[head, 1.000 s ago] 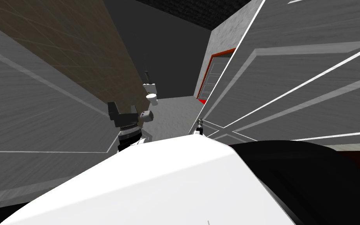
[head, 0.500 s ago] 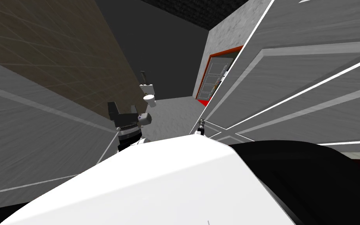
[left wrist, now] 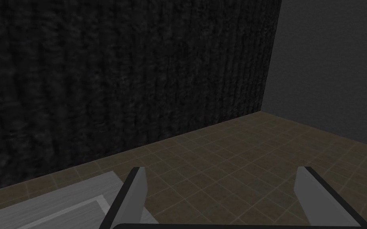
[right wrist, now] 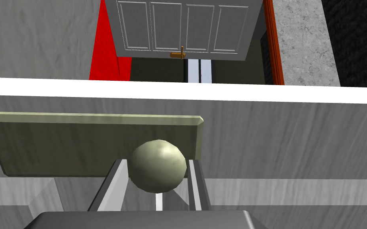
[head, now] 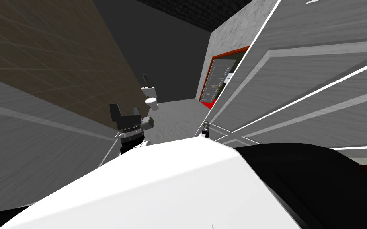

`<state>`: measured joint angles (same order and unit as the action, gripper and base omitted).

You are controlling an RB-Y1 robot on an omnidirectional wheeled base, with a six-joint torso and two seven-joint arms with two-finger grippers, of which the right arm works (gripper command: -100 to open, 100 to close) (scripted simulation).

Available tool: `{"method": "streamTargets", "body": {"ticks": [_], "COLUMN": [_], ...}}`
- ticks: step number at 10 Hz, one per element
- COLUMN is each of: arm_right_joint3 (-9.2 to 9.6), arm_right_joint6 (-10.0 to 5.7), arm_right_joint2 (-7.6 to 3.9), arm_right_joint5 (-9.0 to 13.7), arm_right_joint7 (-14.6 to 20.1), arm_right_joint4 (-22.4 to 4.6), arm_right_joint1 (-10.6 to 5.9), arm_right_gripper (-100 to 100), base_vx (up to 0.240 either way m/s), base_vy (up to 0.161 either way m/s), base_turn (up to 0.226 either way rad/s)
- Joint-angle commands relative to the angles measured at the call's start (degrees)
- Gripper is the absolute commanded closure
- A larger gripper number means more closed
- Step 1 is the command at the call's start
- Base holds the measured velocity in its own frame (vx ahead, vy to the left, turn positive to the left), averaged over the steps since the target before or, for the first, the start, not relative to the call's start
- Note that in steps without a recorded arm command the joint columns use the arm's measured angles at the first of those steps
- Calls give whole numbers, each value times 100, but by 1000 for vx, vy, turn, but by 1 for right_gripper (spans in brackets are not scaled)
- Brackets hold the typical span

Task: Push the door open

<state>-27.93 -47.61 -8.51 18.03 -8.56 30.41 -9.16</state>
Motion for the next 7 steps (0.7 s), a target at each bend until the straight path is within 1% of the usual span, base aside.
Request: {"method": "streamTargets", "body": {"ticks": [1,2,4,6,7], "arm_right_joint3": [0,-104,-219,-357,-357], "arm_right_joint6": [0,-35,-51,-69,-69], "arm_right_joint2": [0,-33,-55,-81,-81], "arm_right_joint5": [0,68,143,234,234], "arm_right_joint7": [0,-35,-88,-151,-151], "arm_right_joint4": [0,-23,-29,-37,-37], "arm_right_joint1": [0,4,12,22,22], "arm_right_gripper": [100,100,100,100,100], "base_vx": [67,123,211,207,135], "base_vy": [10,-26,-33,-86,-54], "base_turn": [-37,-31,-38,-22,-16]}}
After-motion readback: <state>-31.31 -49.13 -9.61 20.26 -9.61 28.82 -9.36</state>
